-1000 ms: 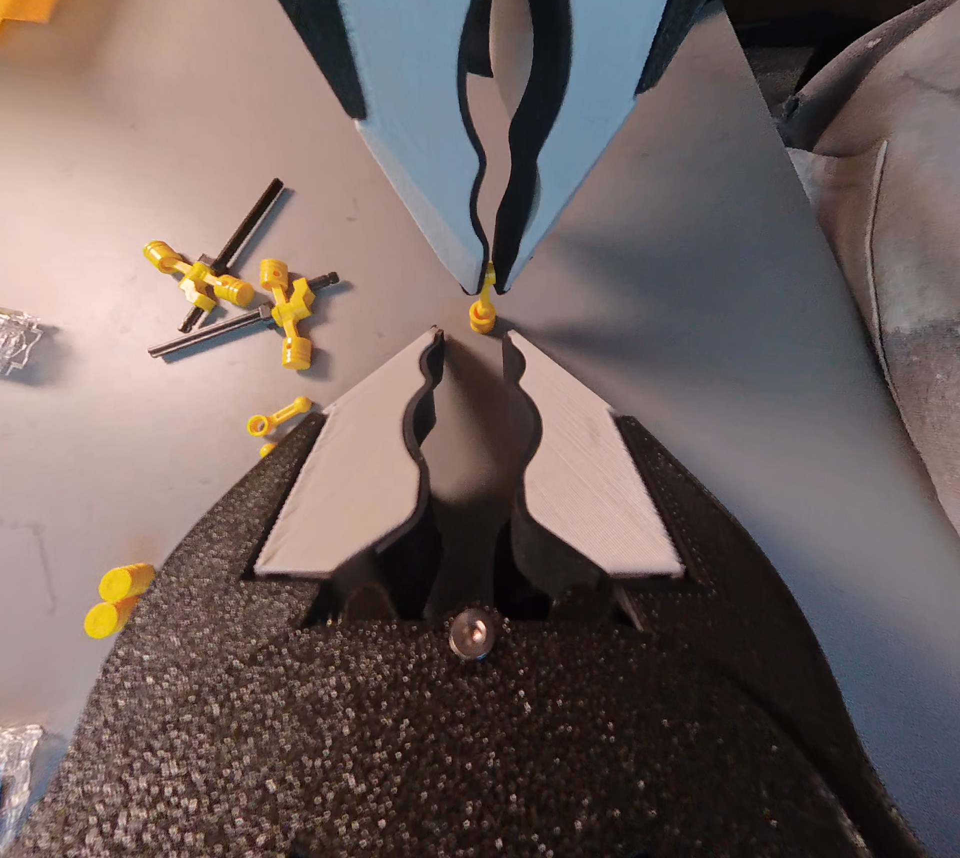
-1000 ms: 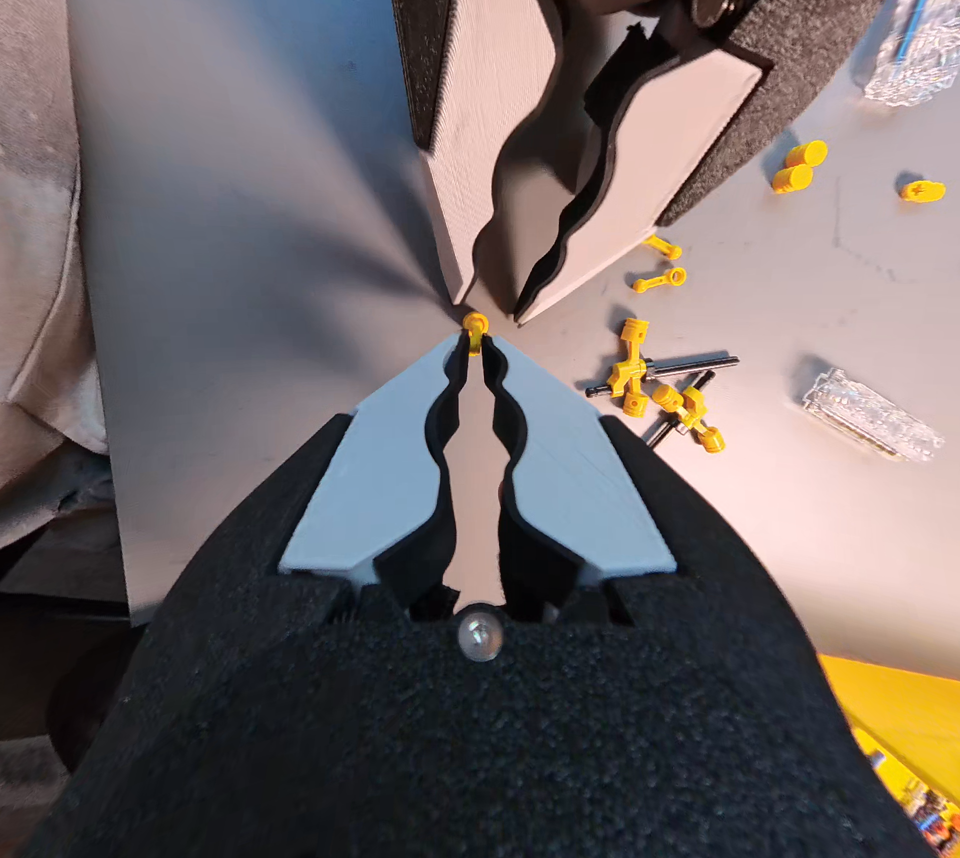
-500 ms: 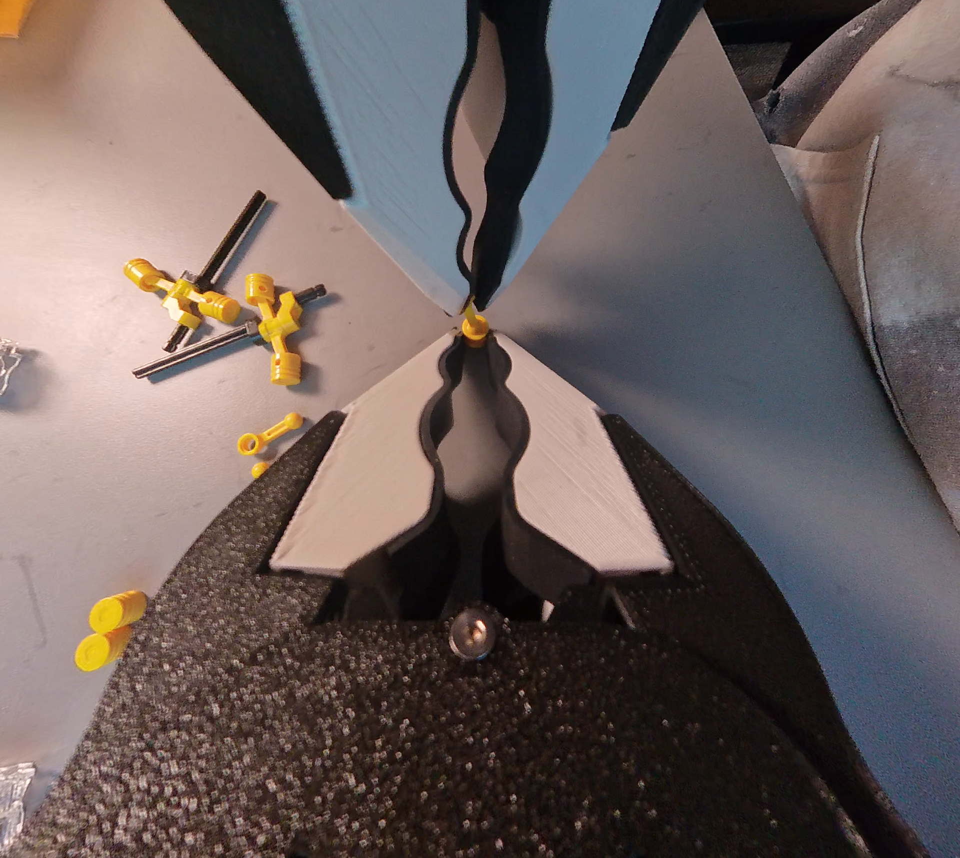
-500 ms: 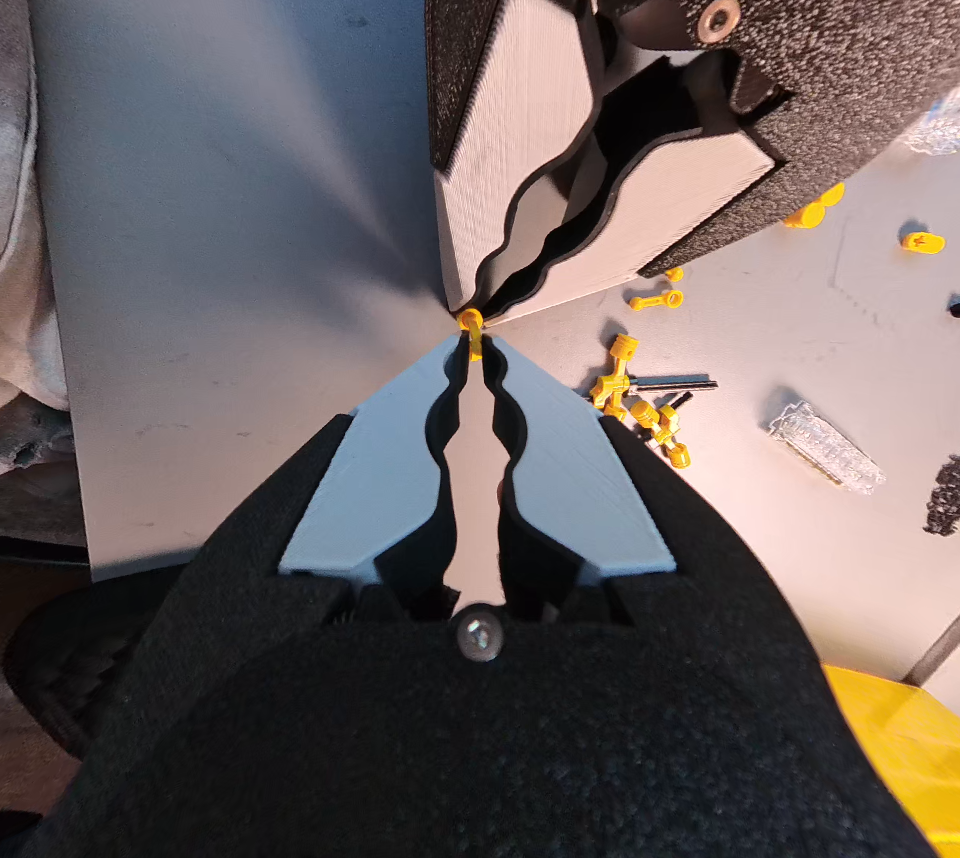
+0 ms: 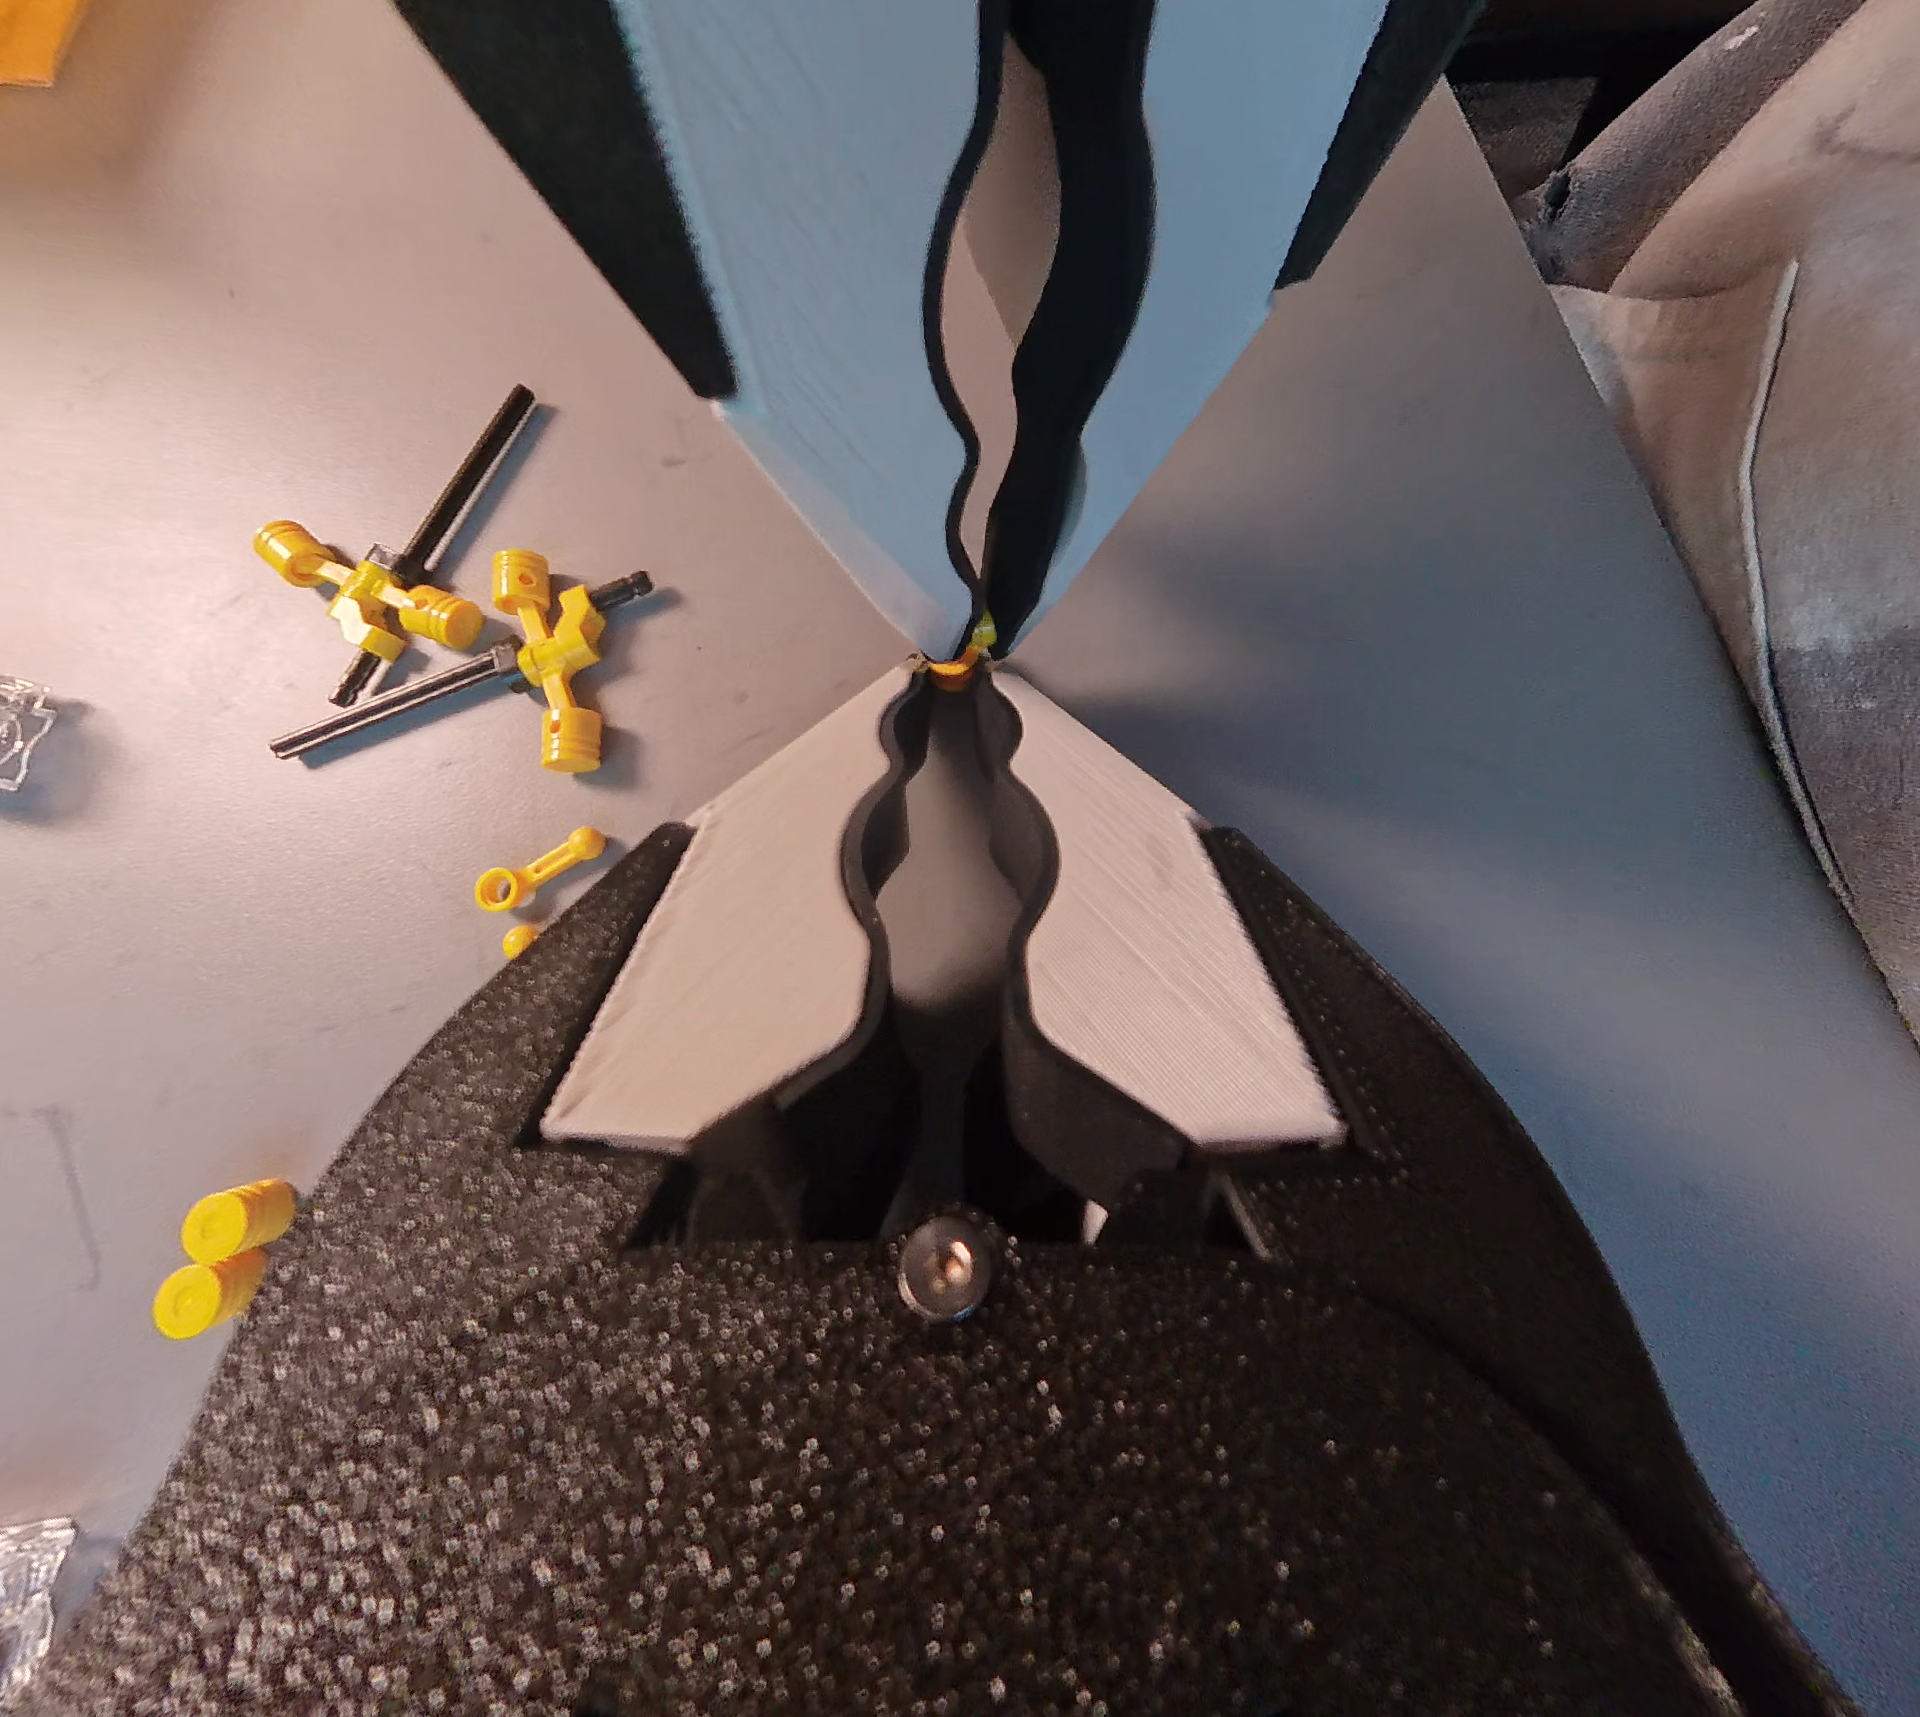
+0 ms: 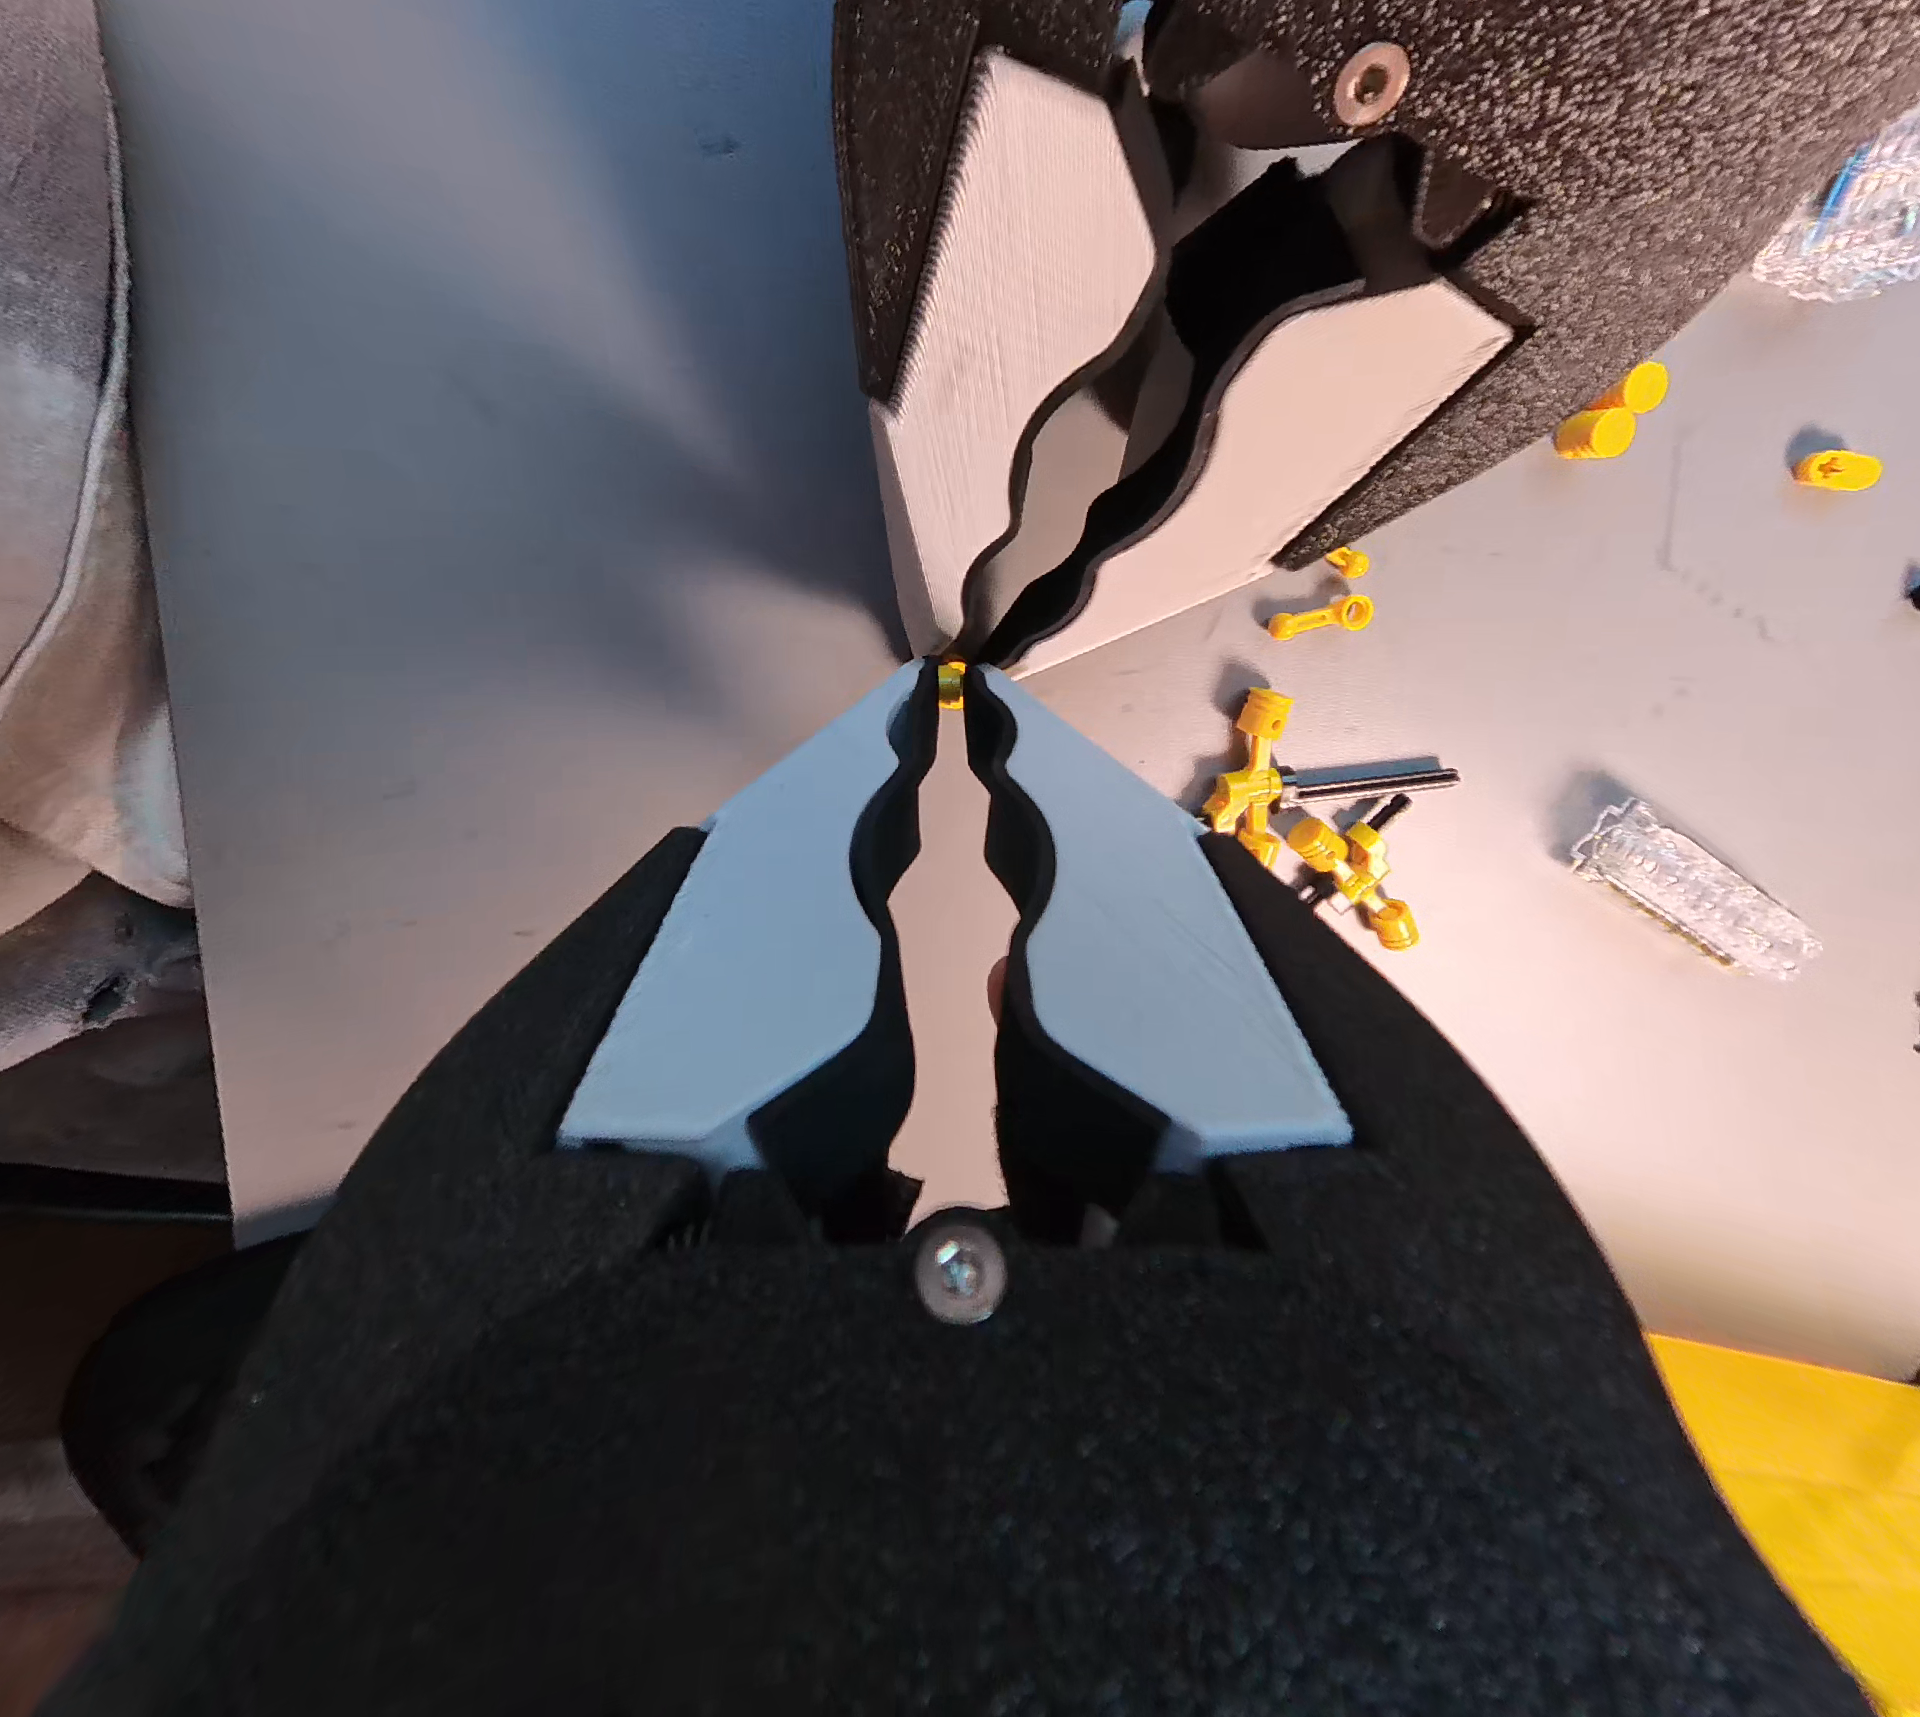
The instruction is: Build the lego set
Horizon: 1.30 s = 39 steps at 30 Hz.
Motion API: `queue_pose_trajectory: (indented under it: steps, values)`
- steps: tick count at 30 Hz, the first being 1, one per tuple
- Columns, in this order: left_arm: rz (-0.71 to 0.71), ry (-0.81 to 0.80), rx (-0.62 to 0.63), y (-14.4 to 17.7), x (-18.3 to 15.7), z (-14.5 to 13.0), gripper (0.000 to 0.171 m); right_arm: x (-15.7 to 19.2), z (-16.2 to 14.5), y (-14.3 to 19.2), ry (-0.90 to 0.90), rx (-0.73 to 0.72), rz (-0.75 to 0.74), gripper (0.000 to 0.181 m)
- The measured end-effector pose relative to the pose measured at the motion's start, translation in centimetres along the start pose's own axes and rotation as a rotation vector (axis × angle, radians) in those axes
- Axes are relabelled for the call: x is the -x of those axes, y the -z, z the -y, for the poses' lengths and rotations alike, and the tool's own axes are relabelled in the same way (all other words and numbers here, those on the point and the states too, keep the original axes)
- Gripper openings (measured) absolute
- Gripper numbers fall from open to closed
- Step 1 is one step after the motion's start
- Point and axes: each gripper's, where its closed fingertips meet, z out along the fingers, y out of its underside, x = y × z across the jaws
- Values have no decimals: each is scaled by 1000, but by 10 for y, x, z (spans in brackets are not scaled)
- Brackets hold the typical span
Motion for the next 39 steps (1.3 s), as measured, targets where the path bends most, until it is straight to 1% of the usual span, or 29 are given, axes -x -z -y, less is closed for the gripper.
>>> queue_pose_trajectory:
  steps: [1,6,17,18,21,23,25,28,29,31,36,39]
  values:
    - [0,1,0,0,0,0,7,0,0,0,-8,-5,-4,3]
    - [7,-7,-2,0,0,0,7,-1,0,-1,-80,-54,-9,3]
    - [15,-16,-2,-1,0,-1,5,-2,-1,-1,-178,-135,-5,3]
    - [18,-22,-2,0,-1,-1,0,-1,-3,0,-191,-142,-6,3]
    - [27,-34,-2,0,-1,-1,0,-1,-4,0,-217,-197,-43,3]
    - [36,-42,-2,0,-1,-1,0,-3,-5,1,-268,-253,-63,3]
    - [55,-30,-7,0,3,0,9,-4,-6,2,-319,-314,-82,3]
    - [26,-3,-7,-5,3,4,21,-3,-8,3,-365,-376,-126,3]
    - [13,-6,-5,-7,1,6,20,-3,-8,3,-380,-390,-132,4]
    - [6,-14,-5,-8,-1,7,17,-3,-8,3,-365,-388,-145,4]
    - [0,-19,-2,-8,-3,6,10,0,-8,4,-345,-379,-125,4]
    - [3,-19,-3,-8,-3,6,9,-1,-8,3,-336,-382,-132,3]
